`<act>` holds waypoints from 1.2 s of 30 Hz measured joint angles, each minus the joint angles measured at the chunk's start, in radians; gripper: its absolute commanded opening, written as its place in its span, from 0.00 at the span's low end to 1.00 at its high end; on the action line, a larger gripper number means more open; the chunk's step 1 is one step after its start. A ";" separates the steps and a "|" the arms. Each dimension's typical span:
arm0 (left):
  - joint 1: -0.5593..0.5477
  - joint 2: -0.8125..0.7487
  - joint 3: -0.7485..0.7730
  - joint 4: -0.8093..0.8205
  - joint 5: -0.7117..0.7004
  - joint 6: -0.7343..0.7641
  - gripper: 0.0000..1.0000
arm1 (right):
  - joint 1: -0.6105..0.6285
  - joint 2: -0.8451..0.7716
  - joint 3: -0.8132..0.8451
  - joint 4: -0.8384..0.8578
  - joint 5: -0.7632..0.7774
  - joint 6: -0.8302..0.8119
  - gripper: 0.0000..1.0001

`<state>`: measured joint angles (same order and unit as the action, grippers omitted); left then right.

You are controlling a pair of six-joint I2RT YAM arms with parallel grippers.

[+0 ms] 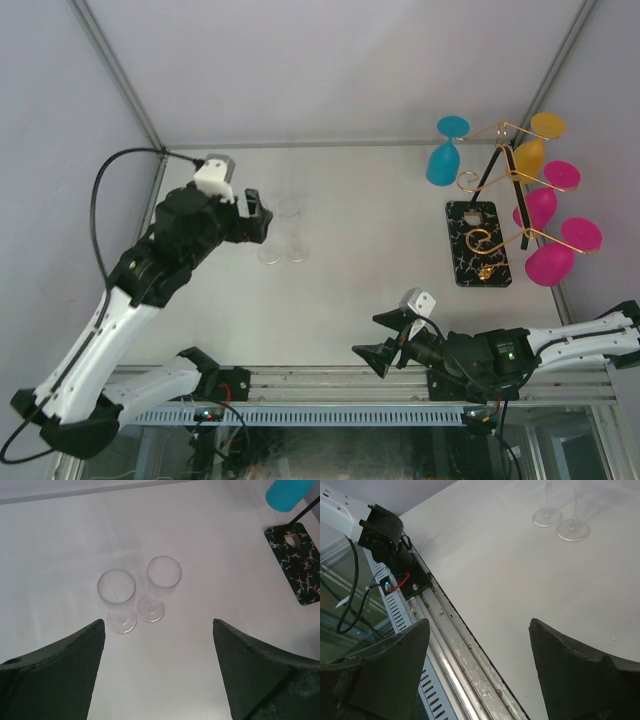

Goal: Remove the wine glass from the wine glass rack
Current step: Place the wine glass at the center of the board, then pick up the wine glass from the wine rack.

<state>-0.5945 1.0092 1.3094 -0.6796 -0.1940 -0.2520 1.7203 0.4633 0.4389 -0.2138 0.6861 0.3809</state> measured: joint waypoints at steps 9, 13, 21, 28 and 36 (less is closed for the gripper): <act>0.036 -0.329 -0.255 -0.006 -0.131 -0.018 1.00 | -0.063 0.077 0.082 -0.006 -0.021 -0.056 0.80; 0.045 -0.424 -0.322 -0.029 -0.192 -0.037 1.00 | -0.106 0.137 0.154 -0.037 -0.035 -0.073 0.80; 0.047 -0.620 -0.480 -0.061 -0.275 -0.089 1.00 | -0.220 0.253 0.351 -0.143 -0.043 -0.097 0.80; 0.047 -0.695 -0.524 -0.087 -0.282 -0.106 1.00 | -0.426 0.342 0.535 -0.247 -0.122 -0.104 0.79; 0.047 -0.765 -0.560 -0.101 -0.295 -0.133 1.00 | -0.702 0.377 0.658 -0.309 -0.260 -0.090 0.76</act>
<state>-0.5472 0.2443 0.7490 -0.7811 -0.4889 -0.3847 1.0180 0.8406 1.0973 -0.5224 0.4259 0.2913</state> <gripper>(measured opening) 0.996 0.787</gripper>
